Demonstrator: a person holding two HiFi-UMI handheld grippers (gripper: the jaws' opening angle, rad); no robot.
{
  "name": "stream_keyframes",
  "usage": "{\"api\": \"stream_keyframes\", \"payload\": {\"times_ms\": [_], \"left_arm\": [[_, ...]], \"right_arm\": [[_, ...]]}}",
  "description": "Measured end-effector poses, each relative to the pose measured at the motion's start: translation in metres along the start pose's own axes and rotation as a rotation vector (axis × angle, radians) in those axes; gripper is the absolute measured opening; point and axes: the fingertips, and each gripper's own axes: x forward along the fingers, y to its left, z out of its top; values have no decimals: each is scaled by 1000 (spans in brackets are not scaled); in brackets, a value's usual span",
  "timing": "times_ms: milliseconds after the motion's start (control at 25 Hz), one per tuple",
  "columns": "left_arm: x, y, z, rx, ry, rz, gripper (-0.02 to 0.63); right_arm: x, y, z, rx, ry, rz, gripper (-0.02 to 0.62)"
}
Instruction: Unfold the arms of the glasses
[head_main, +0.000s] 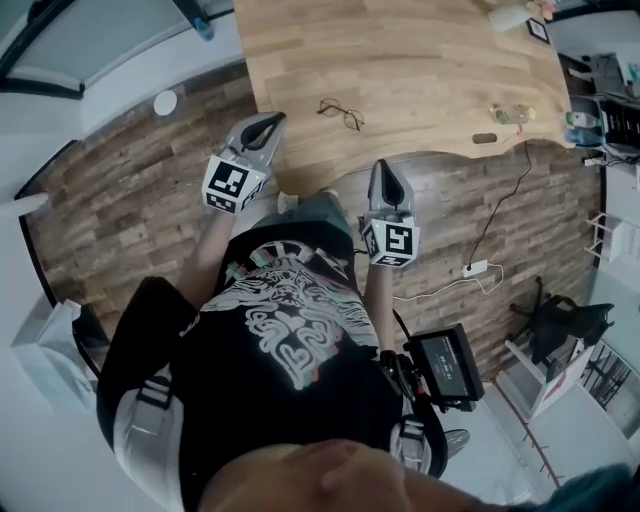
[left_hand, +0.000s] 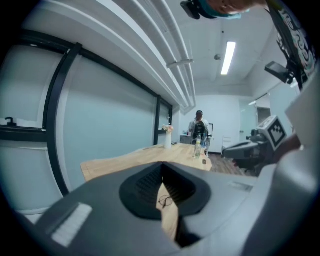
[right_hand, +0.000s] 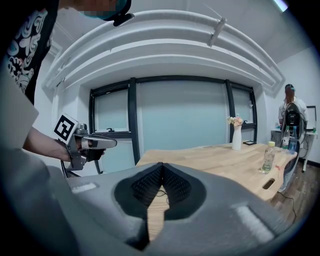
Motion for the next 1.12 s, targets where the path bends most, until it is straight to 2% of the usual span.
{"api": "stream_keyframes", "payload": {"times_ms": [320, 760, 920, 1120], "left_arm": [[29, -1, -7, 6, 26, -45, -11], [88, -18, -5, 125, 95, -154, -11], [100, -32, -6, 162, 87, -223, -11], [126, -37, -23, 220, 152, -261, -11]], "right_arm": [[16, -13, -2, 4, 0, -10, -2], [51, -40, -12, -22, 52, 10, -2], [61, -44, -22, -11, 97, 42, -2], [75, -53, -41, 16, 146, 66, -2]]}}
